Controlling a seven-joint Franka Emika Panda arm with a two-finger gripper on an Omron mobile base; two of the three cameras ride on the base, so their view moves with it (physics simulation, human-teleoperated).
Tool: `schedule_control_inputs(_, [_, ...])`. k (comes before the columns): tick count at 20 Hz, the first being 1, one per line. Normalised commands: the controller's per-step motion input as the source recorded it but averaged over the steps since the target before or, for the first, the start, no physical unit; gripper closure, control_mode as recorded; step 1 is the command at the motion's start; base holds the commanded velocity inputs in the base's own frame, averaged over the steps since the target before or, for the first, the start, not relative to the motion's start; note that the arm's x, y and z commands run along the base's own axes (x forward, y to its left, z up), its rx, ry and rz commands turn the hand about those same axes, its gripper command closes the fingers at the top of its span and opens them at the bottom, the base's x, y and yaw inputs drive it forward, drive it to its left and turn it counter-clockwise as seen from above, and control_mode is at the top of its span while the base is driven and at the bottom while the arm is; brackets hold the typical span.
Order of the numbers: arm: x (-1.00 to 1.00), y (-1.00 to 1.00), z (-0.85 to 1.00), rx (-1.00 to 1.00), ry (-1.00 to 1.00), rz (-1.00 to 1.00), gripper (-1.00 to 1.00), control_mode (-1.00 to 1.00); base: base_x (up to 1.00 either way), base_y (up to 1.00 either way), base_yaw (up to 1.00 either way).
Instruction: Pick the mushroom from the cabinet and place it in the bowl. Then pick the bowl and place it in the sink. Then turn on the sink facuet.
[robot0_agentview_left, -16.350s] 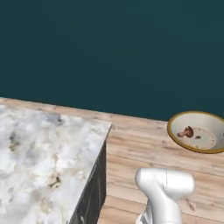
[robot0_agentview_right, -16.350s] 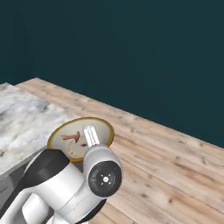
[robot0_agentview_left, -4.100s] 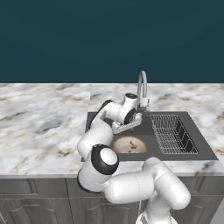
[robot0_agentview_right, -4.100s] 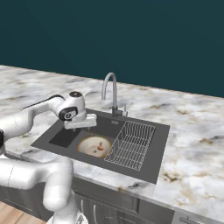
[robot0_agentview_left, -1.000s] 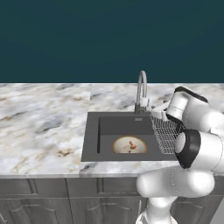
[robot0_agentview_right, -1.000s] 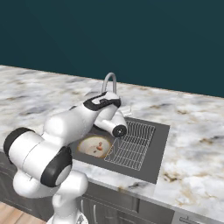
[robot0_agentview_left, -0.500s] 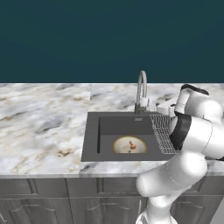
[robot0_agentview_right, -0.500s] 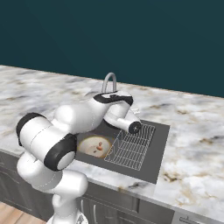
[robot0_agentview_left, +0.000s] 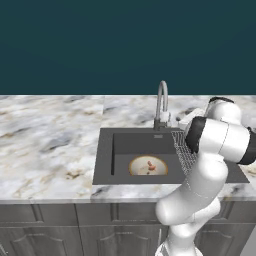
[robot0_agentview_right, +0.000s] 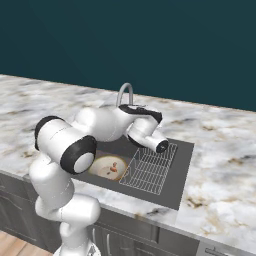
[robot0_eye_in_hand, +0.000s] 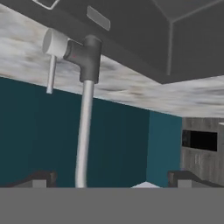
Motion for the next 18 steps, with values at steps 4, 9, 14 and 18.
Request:
schedule_control_inputs(4, [0.33, 0.08, -0.26, 0.00, -0.05, 0.00, -1.00, -1.00, 0.00, 0.00, 0.00])
schedule_control_inputs(9, [0.51, 0.03, -0.22, 0.00, 0.00, 0.00, -1.00, -1.00, 0.00, 0.00, 0.00])
schedule_control_inputs(14, [0.56, 0.00, -0.09, 0.00, 0.00, 0.00, -1.00, -1.00, 0.00, 0.00, 0.00])
schedule_control_inputs(18, [0.47, 0.00, -0.14, 0.02, 0.00, 0.00, -1.00, -1.00, 0.00, 0.00, 0.00])
